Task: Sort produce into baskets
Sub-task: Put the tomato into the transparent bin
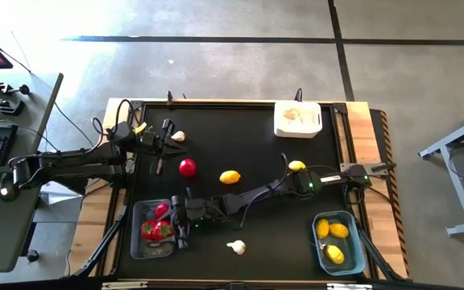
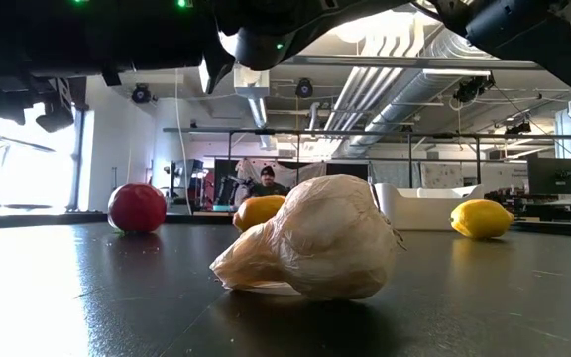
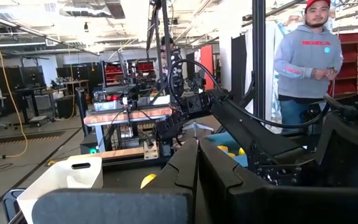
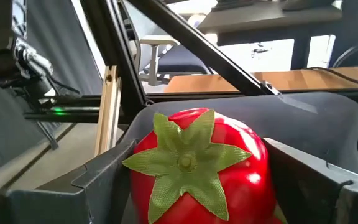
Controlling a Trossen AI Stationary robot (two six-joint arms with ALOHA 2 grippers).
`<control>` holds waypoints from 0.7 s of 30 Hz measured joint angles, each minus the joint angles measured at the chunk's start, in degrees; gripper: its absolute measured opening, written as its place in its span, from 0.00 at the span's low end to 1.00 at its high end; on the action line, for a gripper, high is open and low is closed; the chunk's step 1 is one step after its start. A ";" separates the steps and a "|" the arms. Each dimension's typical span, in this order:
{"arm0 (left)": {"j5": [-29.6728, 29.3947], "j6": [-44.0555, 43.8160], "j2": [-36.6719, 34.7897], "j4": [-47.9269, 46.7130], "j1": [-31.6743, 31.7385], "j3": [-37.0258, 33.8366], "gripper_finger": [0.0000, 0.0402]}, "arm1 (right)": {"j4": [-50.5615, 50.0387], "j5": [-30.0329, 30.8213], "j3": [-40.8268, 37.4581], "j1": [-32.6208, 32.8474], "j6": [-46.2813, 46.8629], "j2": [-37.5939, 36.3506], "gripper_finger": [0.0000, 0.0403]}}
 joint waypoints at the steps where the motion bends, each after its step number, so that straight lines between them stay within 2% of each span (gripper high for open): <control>1: 0.00 0.02 0.00 0.00 0.00 0.00 0.00 | 0.00 0.00 0.00 0.00 0.02 0.00 0.80; 14: 0.00 0.07 0.00 -0.92 0.00 0.00 0.00 | -0.02 -2.17 0.00 -0.49 1.06 -0.02 0.79; 19: -0.02 0.07 0.02 -0.94 0.00 0.00 0.00 | -0.02 -2.01 0.00 -0.67 -0.74 -0.02 0.68; 21: -0.07 0.09 0.01 -0.96 0.00 0.00 0.00 | 1.02 -2.00 0.00 -0.84 -1.30 0.19 0.67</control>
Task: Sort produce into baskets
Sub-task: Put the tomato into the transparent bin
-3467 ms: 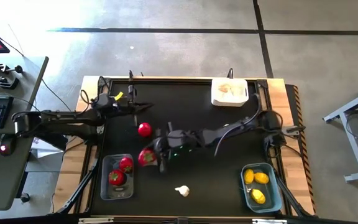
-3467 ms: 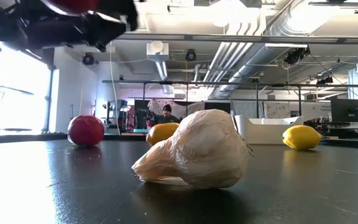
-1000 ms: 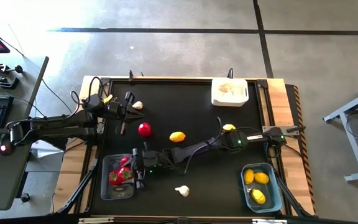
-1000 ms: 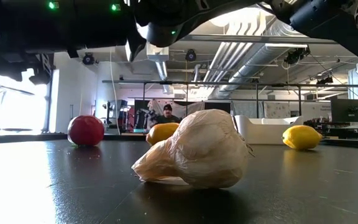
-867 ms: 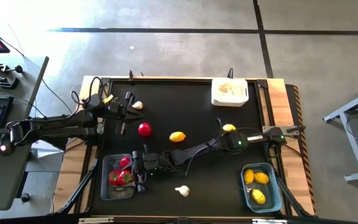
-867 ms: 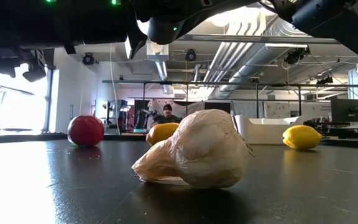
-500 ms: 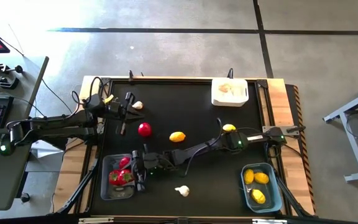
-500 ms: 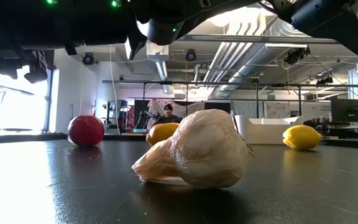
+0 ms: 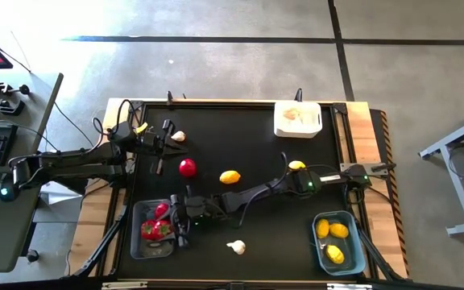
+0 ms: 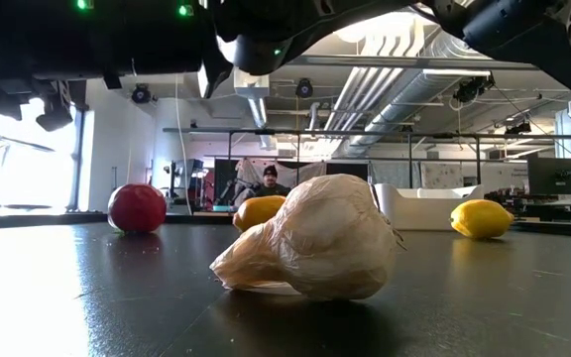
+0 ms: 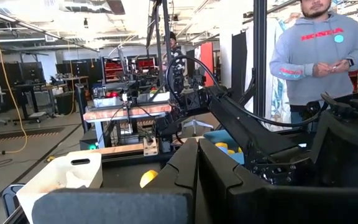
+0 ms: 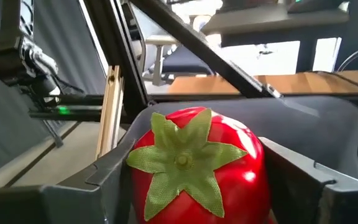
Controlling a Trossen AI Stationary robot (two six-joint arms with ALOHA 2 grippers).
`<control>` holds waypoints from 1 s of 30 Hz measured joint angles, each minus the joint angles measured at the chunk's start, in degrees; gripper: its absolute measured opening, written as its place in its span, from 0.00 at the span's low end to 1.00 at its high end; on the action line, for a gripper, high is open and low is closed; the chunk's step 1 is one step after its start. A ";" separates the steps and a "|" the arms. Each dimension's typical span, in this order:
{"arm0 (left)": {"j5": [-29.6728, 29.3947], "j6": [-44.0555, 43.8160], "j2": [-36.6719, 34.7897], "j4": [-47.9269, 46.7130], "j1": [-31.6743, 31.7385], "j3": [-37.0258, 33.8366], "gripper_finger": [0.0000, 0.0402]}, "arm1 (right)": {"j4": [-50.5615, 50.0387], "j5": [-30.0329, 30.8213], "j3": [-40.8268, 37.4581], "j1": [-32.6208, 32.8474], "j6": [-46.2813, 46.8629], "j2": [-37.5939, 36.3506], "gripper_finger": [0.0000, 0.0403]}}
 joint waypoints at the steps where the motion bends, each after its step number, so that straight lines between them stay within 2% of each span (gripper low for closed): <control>1: 0.00 0.00 -0.01 -0.02 0.00 0.00 0.00 | 0.42 0.07 0.00 -0.03 -0.02 0.10 0.67; 10: -0.20 0.00 0.00 -0.19 0.00 0.00 0.00 | 1.47 0.63 0.02 -0.36 0.52 1.54 0.67; 30: -0.37 0.44 0.01 -1.47 0.00 0.00 0.00 | -3.67 1.81 0.02 -0.84 1.55 1.62 0.67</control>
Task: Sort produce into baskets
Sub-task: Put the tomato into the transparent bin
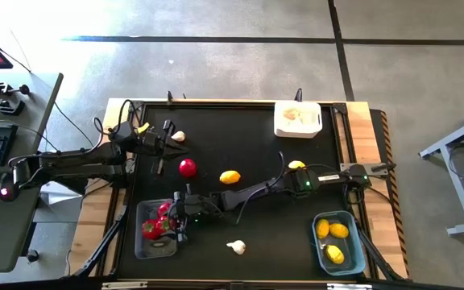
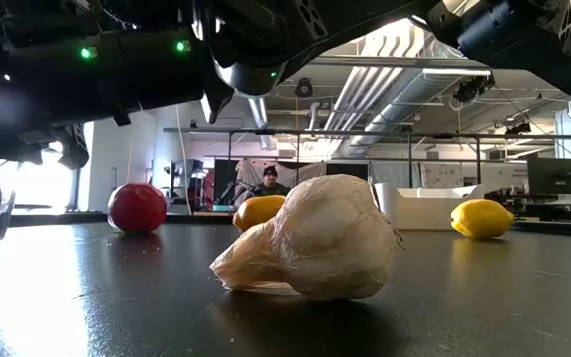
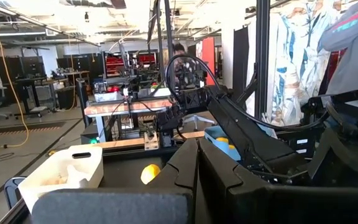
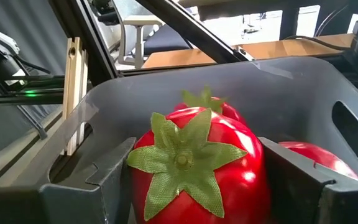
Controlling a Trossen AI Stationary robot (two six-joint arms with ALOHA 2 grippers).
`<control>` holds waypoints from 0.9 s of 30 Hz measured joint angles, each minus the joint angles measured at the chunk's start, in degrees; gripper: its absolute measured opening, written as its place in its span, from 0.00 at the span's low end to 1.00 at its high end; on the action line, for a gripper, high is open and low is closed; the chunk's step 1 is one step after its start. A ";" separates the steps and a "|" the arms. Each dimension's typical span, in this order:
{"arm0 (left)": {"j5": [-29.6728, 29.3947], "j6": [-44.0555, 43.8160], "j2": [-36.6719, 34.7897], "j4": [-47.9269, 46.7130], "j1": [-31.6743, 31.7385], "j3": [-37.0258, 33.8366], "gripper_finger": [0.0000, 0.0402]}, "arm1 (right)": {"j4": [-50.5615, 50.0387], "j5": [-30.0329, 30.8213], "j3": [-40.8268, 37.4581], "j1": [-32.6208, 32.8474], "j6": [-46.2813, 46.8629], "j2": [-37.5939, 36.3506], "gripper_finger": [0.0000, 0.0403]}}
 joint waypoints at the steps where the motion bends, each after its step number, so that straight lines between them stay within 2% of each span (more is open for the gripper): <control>1: 0.00 0.00 0.00 0.00 0.00 0.00 0.00 | 0.00 0.00 0.00 0.00 0.00 0.00 0.67; 6: 0.00 0.00 0.00 -0.37 0.00 0.00 0.00 | -0.10 0.24 0.00 0.26 0.00 0.00 0.67; 8: 0.00 0.00 0.00 -0.88 0.00 0.00 0.00 | -0.86 2.62 0.00 0.63 0.96 0.00 0.67; 10: 0.00 0.00 0.00 -1.50 0.00 0.00 0.00 | -1.04 4.54 0.00 1.03 1.03 0.00 0.74; 13: 0.00 0.00 0.00 -2.01 0.00 0.00 0.00 | -1.31 5.55 0.00 1.46 0.12 0.00 0.91; 15: 0.00 0.00 0.00 -1.99 0.00 0.00 0.00 | -1.16 4.68 0.00 1.63 -0.31 0.03 0.96; 21: 0.00 0.01 0.00 -1.97 0.00 0.00 0.01 | 0.34 4.11 0.00 1.64 -0.73 0.04 0.89; 27: 0.00 0.00 0.00 -1.97 0.01 0.00 0.01 | 0.41 3.62 0.17 1.70 -1.79 0.04 0.88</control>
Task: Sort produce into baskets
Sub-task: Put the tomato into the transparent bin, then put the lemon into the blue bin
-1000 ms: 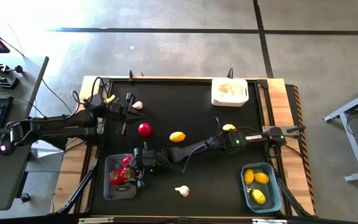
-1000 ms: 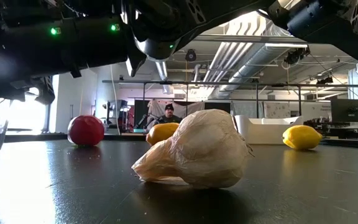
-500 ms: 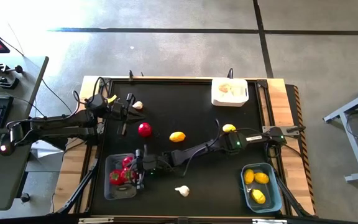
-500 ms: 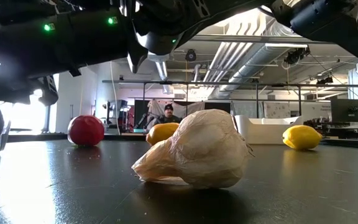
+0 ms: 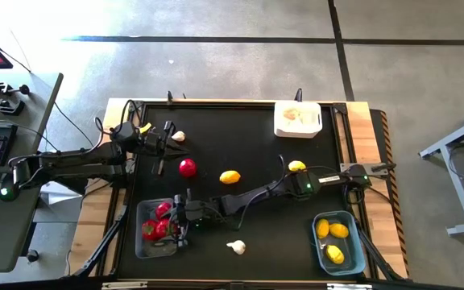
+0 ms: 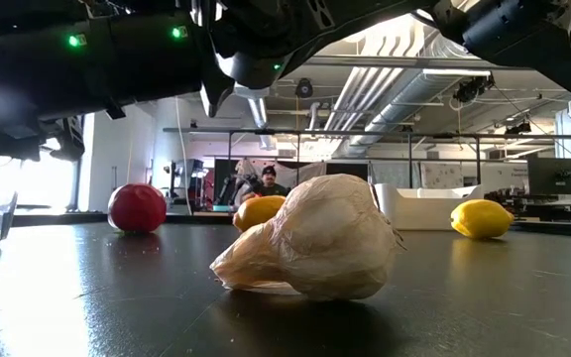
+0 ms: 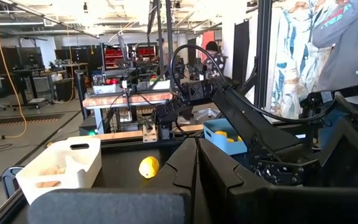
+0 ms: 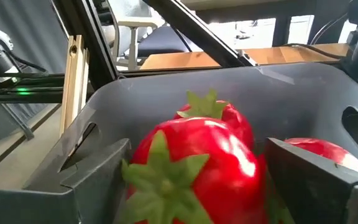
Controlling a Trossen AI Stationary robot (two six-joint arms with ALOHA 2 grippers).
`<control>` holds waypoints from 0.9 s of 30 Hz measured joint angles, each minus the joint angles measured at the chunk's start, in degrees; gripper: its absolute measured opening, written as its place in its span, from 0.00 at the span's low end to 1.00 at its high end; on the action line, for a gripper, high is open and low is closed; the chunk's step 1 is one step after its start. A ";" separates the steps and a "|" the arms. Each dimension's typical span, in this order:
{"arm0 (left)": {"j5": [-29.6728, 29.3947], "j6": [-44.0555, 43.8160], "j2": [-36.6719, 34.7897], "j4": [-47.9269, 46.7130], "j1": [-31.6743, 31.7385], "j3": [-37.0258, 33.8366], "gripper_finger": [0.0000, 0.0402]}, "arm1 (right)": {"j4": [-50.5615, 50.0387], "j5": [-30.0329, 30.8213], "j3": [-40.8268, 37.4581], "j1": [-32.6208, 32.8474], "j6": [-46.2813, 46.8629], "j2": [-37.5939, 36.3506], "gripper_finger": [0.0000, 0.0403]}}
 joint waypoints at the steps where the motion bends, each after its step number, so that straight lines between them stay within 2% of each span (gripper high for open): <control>1: 0.00 0.01 0.00 -0.01 0.00 0.00 0.01 | -1.04 -0.73 0.75 0.00 0.02 0.00 0.88; 5: 0.00 0.00 -0.01 -0.09 0.00 0.00 0.01 | -7.79 -3.03 4.72 0.17 -0.17 -0.28 0.86; 9: 0.00 0.00 0.00 -0.09 0.01 0.00 0.01 | -10.39 -3.18 5.30 0.57 -1.08 -0.30 0.74; 14: 0.00 -0.39 -0.01 -0.13 0.00 0.02 0.01 | -11.29 -3.20 5.25 0.65 -1.30 -0.28 0.51; 21: 0.01 -0.96 0.00 -0.23 0.01 0.02 0.01 | -13.54 -2.98 5.49 0.57 -4.46 -0.97 0.12; 23: 0.00 -1.00 -0.02 -0.85 0.01 0.03 0.01 | -15.61 -0.84 5.49 0.57 -7.61 -1.83 0.03; 27: -0.11 -1.01 -0.02 -2.83 0.01 0.04 0.01 | -17.44 9.55 5.53 1.15 -12.41 -2.78 0.01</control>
